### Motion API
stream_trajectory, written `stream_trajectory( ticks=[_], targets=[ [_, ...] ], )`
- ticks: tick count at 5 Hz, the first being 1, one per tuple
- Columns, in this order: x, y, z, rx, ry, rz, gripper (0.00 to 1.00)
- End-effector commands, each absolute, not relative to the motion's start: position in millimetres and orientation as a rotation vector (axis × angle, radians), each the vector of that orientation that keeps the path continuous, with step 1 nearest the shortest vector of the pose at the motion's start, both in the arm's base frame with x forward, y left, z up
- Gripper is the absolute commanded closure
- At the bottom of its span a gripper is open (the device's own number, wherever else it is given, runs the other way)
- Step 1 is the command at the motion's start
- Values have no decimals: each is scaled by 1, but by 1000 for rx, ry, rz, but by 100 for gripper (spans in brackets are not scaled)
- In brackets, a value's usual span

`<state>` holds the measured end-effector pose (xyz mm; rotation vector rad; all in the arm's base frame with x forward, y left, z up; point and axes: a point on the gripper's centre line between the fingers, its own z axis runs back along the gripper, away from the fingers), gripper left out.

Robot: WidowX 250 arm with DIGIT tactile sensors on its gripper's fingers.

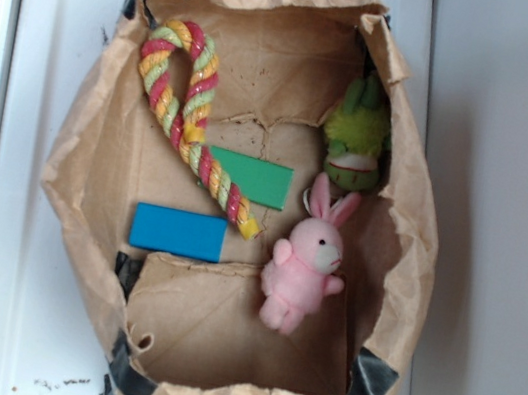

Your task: Grab the green block.

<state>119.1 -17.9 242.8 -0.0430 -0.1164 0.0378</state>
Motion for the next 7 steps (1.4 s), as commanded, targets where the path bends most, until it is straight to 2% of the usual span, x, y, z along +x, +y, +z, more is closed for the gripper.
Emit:
stream_trajectory(
  ticks=[1, 2, 3, 4, 5, 7],
  targets=[
    [119, -18, 243, -43, -116, 38, 0],
    [169, -18, 243, -71, -164, 71, 0],
    [205, -11, 242, -74, -198, 99, 0],
    [239, 0, 227, -69, -216, 89, 0],
    [265, 9, 213, -61, -254, 58, 0],
    [299, 23, 180, -25, -284, 50, 0]
  ],
)
